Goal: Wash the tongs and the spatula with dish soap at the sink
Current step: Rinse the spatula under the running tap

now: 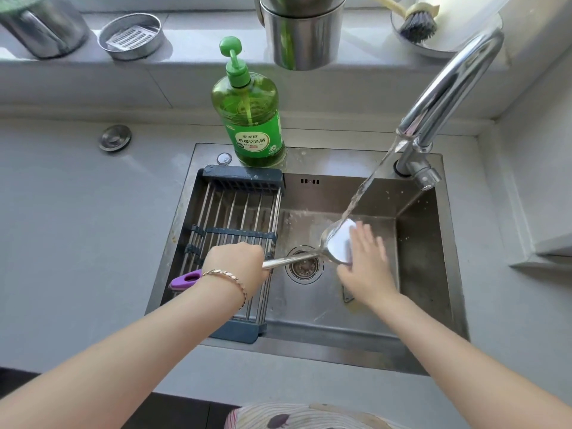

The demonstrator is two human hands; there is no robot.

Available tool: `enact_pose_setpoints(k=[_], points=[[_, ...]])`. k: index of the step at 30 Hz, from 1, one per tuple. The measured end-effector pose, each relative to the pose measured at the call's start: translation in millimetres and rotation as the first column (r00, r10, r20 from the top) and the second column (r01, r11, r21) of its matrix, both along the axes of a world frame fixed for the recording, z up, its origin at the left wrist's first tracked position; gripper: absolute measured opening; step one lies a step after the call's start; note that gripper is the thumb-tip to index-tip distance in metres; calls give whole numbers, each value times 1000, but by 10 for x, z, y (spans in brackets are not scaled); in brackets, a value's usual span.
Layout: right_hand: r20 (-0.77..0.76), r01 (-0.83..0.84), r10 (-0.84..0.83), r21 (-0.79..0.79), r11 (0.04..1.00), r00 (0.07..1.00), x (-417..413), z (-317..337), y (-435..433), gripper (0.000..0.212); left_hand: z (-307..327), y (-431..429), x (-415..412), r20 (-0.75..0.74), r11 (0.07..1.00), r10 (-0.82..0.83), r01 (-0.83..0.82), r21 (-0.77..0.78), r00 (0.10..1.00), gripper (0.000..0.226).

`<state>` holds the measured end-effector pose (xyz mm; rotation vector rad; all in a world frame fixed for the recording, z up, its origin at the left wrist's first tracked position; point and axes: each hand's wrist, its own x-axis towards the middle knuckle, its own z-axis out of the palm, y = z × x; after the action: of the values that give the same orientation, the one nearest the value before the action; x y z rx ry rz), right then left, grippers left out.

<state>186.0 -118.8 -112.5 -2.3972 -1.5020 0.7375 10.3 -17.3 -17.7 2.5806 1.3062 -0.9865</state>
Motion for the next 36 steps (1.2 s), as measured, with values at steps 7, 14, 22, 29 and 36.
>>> enact_pose_setpoints(k=[7, 14, 22, 29, 36], points=[[213, -321, 333, -89, 943, 919, 59, -42, 67, 83, 46, -7, 19, 46, 999, -31, 30, 38, 998, 24], [113, -349, 356, -72, 934, 928, -106, -43, 132, 77, 41, -16, 68, 32, 999, -30, 29, 28, 999, 21], [210, -163, 191, -147, 976, 959, 33, -107, 73, 84, -2, -44, 51, 40, 999, 4, -5, 45, 999, 21], [-543, 681, -605, -81, 728, 582, 275, -84, -148, 77, -252, -160, 273, 134, 999, 46, -47, 5, 990, 29], [-899, 758, -148, -429, 491, -412, 167, 263, 218, 23, -509, -276, 724, 429, 998, 50, -66, 22, 902, 50]])
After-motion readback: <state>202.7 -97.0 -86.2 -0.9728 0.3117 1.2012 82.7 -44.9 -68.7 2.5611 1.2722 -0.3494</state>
